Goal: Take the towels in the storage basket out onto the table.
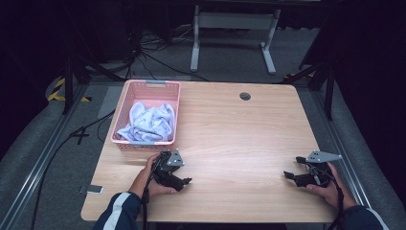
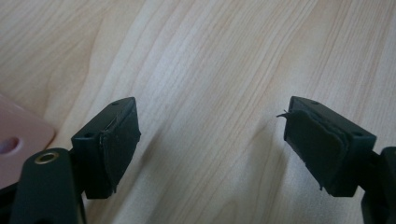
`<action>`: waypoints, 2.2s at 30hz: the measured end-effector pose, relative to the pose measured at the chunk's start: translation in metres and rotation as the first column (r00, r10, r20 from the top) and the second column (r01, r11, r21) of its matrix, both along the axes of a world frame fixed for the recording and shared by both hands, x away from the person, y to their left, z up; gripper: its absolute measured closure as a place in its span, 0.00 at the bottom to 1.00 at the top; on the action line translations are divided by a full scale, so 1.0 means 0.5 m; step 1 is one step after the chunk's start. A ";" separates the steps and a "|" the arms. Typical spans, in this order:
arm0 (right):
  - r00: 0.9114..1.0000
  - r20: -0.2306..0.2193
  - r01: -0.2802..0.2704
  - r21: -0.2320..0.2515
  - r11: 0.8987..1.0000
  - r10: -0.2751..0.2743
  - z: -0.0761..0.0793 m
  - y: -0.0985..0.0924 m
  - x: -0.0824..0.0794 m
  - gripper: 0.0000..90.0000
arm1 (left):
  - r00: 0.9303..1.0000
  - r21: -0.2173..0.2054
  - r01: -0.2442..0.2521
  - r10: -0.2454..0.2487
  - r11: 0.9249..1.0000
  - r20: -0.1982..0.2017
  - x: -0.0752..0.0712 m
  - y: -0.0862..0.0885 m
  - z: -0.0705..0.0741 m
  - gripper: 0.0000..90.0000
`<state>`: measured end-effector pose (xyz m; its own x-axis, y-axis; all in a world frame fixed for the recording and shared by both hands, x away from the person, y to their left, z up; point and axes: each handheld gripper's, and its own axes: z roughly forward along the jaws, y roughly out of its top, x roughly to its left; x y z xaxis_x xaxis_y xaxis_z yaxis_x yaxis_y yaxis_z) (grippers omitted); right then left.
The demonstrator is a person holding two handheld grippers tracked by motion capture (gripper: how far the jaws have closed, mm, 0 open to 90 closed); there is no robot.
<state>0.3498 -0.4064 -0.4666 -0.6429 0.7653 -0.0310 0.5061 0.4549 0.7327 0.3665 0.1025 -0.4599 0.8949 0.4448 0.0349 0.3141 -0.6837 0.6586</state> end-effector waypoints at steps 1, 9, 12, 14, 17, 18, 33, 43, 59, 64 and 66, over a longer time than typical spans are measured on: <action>1.000 0.000 0.000 -0.001 1.000 0.000 0.000 0.000 0.000 0.16 | 1.000 -0.009 0.004 -0.004 1.000 0.006 0.001 0.000 0.004 0.21; 1.000 0.002 -0.002 -0.002 1.000 0.002 0.000 -0.002 -0.002 0.16 | 0.998 -0.031 -0.019 0.021 0.999 0.066 -0.004 0.011 0.046 0.22; 1.000 0.004 -0.001 -0.001 1.000 0.001 0.000 -0.001 -0.002 0.16 | 0.996 -0.045 -0.029 0.032 0.999 0.077 -0.004 0.019 0.060 0.22; 1.000 0.004 0.000 -0.001 1.000 0.000 0.000 -0.001 -0.002 0.16 | 0.995 -0.058 -0.038 0.043 0.998 0.095 -0.003 0.022 0.069 0.23; 1.000 0.002 -0.005 -0.001 1.000 0.005 0.000 -0.002 -0.001 0.16 | 0.993 -0.069 -0.046 0.053 0.997 0.104 -0.002 0.028 0.082 0.22; 1.000 0.001 -0.005 0.000 1.000 0.005 0.000 -0.001 -0.001 0.16 | 0.991 -0.071 -0.052 0.060 0.996 0.118 -0.002 0.033 0.088 0.22; 1.000 0.001 -0.005 -0.001 1.000 0.005 0.000 -0.001 0.000 0.16 | 0.947 -0.102 -0.199 0.218 0.975 0.236 0.026 0.131 0.184 0.18; 1.000 0.001 -0.004 0.001 1.000 0.004 0.000 -0.001 0.000 0.16 | 0.943 0.026 -0.282 0.272 0.959 0.192 0.118 0.152 0.188 0.17; 1.000 0.003 -0.005 -0.001 1.000 0.005 0.000 -0.001 -0.001 0.17 | 0.940 0.293 -0.316 0.340 0.902 -0.035 0.305 0.144 0.126 0.00; 1.000 0.005 -0.003 0.001 1.000 0.003 -0.001 -0.001 -0.001 0.17 | 0.939 0.312 -0.276 0.324 0.909 -0.113 0.327 0.139 0.108 0.00; 1.000 0.004 -0.003 0.003 1.000 0.003 0.000 -0.001 -0.001 0.17 | 0.940 0.325 -0.252 0.311 0.911 -0.143 0.337 0.130 0.095 0.00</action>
